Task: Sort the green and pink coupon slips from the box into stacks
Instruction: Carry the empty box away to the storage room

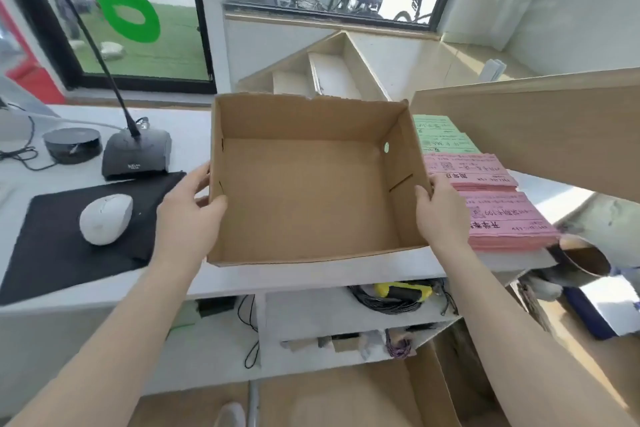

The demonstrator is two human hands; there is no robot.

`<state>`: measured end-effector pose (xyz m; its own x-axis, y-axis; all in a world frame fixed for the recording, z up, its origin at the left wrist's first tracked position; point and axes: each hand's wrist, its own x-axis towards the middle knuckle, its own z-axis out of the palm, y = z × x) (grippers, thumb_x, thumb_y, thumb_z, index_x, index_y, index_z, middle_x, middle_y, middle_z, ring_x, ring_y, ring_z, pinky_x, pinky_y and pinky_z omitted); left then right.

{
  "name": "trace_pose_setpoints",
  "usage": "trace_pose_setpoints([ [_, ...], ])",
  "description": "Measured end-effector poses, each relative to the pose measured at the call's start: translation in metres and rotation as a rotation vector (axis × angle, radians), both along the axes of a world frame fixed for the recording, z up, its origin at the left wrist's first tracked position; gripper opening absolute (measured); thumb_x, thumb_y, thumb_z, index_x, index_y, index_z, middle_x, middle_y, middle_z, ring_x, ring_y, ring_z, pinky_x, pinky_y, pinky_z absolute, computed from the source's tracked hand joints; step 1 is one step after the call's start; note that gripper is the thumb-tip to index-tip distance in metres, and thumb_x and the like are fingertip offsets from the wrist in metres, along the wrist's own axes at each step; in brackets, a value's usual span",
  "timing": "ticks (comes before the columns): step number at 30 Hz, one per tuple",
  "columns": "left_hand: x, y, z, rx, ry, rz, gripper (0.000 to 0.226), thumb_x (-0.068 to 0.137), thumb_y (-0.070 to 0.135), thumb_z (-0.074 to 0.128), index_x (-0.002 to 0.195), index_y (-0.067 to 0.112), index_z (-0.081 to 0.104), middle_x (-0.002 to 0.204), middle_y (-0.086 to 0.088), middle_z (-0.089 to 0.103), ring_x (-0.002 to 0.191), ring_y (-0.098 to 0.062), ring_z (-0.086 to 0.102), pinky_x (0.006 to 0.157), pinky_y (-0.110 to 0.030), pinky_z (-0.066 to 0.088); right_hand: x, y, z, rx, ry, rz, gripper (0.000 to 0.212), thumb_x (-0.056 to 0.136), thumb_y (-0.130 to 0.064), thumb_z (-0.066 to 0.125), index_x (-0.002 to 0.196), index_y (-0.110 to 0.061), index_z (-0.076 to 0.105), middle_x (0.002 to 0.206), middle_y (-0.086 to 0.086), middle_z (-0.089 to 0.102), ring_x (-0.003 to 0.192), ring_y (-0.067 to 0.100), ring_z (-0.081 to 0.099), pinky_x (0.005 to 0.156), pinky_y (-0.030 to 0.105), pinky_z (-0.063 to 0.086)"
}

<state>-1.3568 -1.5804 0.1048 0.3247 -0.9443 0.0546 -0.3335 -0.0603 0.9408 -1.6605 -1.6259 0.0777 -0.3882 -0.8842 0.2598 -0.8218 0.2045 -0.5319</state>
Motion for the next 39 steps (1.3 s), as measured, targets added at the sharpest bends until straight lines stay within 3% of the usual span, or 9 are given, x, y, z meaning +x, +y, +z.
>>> trace_pose_setpoints([
  [4, -0.018, 0.081, -0.002, -0.081, 0.082, 0.201, 0.052, 0.085, 0.005, 0.055, 0.120, 0.043, 0.056, 0.108, 0.024, 0.062, 0.091, 0.004, 0.059, 0.078, -0.024, 0.048, -0.008, 0.023, 0.005, -0.095, -0.033, 0.217, 0.029, 0.096, -0.024, 0.044, 0.120, -0.010, 0.051, 0.103, 0.009, 0.065, 0.092, 0.031, 0.058, 0.073, 0.037, 0.044],
  [7, -0.026, 0.145, -0.016, -0.094, 0.116, 0.373, 0.052, 0.086, 0.003, 0.054, 0.126, 0.037, 0.054, 0.110, 0.026, 0.060, 0.092, 0.009, 0.059, 0.088, -0.028, 0.048, 0.003, 0.047, 0.002, -0.094, -0.074, 0.383, 0.022, 0.095, -0.025, 0.045, 0.111, -0.011, 0.053, 0.093, 0.008, 0.064, 0.085, 0.029, 0.057, 0.069, 0.035, 0.042],
  [10, -0.031, 0.213, -0.029, -0.096, 0.131, 0.556, 0.051, 0.089, 0.004, 0.055, 0.132, 0.030, 0.049, 0.122, 0.016, 0.057, 0.105, -0.001, 0.056, 0.096, -0.029, 0.044, 0.025, 0.076, 0.000, -0.070, -0.116, 0.570, 0.020, 0.094, -0.022, 0.047, 0.108, -0.009, 0.052, 0.087, 0.007, 0.062, 0.083, 0.031, 0.057, 0.072, 0.037, 0.044],
  [14, -0.030, 0.300, -0.047, -0.093, 0.098, 0.875, 0.045, 0.090, 0.007, 0.055, 0.132, 0.022, 0.045, 0.121, 0.014, 0.050, 0.106, -0.004, 0.050, 0.090, -0.019, 0.039, 0.076, 0.121, -0.001, -0.093, -0.103, 0.836, 0.018, 0.096, -0.020, 0.045, 0.107, -0.006, 0.050, 0.080, 0.001, 0.056, 0.074, 0.026, 0.051, 0.066, 0.033, 0.038],
  [22, -0.020, 0.482, -0.085, -0.040, 0.258, 1.342, 0.039, 0.085, -0.001, 0.059, 0.111, 0.026, 0.050, 0.109, 0.008, 0.057, 0.101, -0.012, 0.055, 0.093, -0.030, 0.044, 0.213, 0.231, -0.044, 0.190, -0.102, 1.286, 0.019, 0.096, -0.025, 0.045, 0.107, -0.010, 0.051, 0.087, 0.001, 0.054, 0.079, 0.025, 0.049, 0.067, 0.032, 0.034],
  [26, -0.022, 0.584, -0.102, -0.011, 0.315, 1.588, 0.041, 0.085, -0.002, 0.059, 0.118, 0.021, 0.053, 0.107, 0.009, 0.058, 0.099, -0.012, 0.056, 0.087, -0.029, 0.043, 0.290, 0.316, -0.070, 0.327, -0.046, 1.551, 0.026, 0.095, -0.027, 0.048, 0.114, -0.010, 0.052, 0.096, 0.004, 0.061, 0.087, 0.028, 0.056, 0.069, 0.033, 0.040],
  [29, -0.017, 0.650, -0.115, 0.010, 0.333, 1.709, 0.042, 0.085, -0.005, 0.057, 0.121, 0.017, 0.055, 0.111, 0.003, 0.060, 0.100, -0.014, 0.057, 0.087, -0.028, 0.043, 0.339, 0.382, -0.086, 0.390, 0.020, 1.686, 0.028, 0.094, -0.029, 0.049, 0.115, -0.011, 0.053, 0.101, 0.008, 0.063, 0.091, 0.030, 0.057, 0.072, 0.033, 0.042],
  [34, 0.015, 0.741, -0.131, 0.004, 0.389, 1.845, 0.041, 0.087, -0.006, 0.052, 0.123, 0.012, 0.054, 0.112, 0.003, 0.060, 0.102, -0.014, 0.057, 0.089, -0.026, 0.042, 0.409, 0.486, -0.107, 0.469, 0.072, 1.779, 0.026, 0.093, -0.028, 0.050, 0.114, -0.012, 0.054, 0.102, 0.005, 0.061, 0.084, 0.021, 0.051, 0.072, 0.031, 0.039],
  [39, 0.063, 0.836, -0.144, 0.066, 0.363, 1.930, 0.037, 0.087, -0.007, 0.049, 0.118, 0.013, 0.054, 0.108, 0.006, 0.061, 0.097, -0.012, 0.058, 0.083, -0.023, 0.040, 0.479, 0.590, -0.132, 0.484, 0.124, 1.867, 0.026, 0.094, -0.027, 0.048, 0.115, -0.011, 0.051, 0.104, 0.008, 0.061, 0.093, 0.032, 0.056, 0.075, 0.036, 0.042],
])
